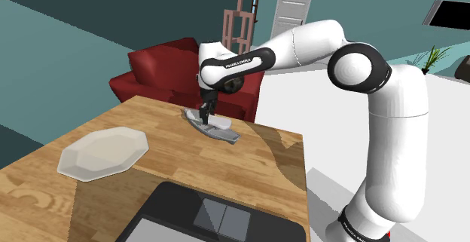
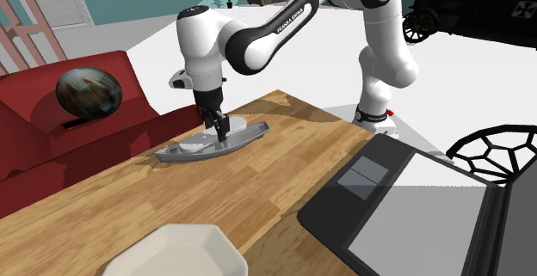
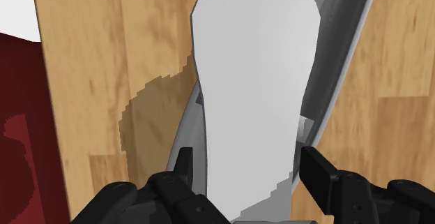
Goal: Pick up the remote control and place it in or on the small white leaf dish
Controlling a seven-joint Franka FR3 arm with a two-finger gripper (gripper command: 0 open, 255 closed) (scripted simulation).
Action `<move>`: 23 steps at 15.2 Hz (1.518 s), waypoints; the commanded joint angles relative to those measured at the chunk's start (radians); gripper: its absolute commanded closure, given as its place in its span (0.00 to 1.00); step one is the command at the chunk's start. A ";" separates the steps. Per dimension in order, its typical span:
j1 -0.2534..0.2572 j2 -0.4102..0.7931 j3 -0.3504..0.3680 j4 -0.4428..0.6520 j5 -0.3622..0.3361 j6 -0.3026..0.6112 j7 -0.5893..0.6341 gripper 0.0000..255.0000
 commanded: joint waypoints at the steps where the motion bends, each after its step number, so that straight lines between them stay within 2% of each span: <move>1: 0.000 0.001 0.000 -0.001 0.000 0.003 0.000 1.00; 6: 0.000 0.001 0.000 -0.001 0.000 0.003 0.000 1.00; 7: 0.000 0.001 0.000 -0.001 0.000 0.003 0.000 0.00; 12: 0.000 0.001 0.000 -0.002 0.000 0.003 0.000 0.00; 16: 0.001 -0.033 0.005 0.077 0.011 -0.109 -0.007 0.00; 23: 0.001 -0.033 0.005 0.077 0.011 -0.109 -0.007 0.00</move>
